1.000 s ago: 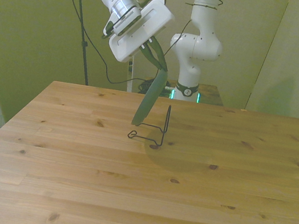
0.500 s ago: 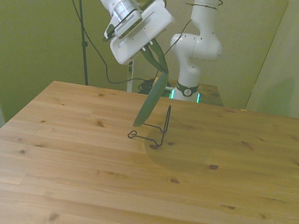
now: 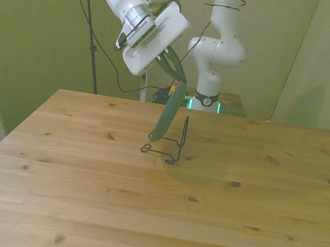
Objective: Load the plate
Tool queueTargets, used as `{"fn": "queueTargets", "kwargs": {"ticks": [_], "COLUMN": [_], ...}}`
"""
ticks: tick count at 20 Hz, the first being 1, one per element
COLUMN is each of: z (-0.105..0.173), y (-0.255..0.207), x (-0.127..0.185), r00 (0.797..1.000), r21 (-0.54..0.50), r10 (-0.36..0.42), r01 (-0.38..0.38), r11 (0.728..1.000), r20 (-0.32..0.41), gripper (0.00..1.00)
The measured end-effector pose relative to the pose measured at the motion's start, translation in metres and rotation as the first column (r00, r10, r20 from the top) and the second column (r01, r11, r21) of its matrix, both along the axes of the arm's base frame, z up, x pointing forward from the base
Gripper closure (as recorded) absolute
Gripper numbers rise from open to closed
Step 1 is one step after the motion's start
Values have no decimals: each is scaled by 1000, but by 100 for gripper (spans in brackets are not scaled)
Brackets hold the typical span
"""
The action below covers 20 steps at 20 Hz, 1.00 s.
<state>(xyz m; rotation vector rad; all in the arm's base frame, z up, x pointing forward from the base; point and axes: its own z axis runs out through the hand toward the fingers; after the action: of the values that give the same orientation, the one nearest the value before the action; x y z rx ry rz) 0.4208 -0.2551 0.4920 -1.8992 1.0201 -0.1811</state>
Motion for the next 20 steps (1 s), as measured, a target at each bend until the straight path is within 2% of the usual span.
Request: {"fn": "queueTargets", "kwargs": {"ticks": [6, 20], "z": [-14, -25], "y": [-2, -6], "x": [-2, -1], "r00": [1000, 1000], "r21": [18, 25], "r10": [-4, -3], "r01": [4, 3], "r11": [1000, 1000], "r20": [-8, -17], "gripper": [100, 100]}}
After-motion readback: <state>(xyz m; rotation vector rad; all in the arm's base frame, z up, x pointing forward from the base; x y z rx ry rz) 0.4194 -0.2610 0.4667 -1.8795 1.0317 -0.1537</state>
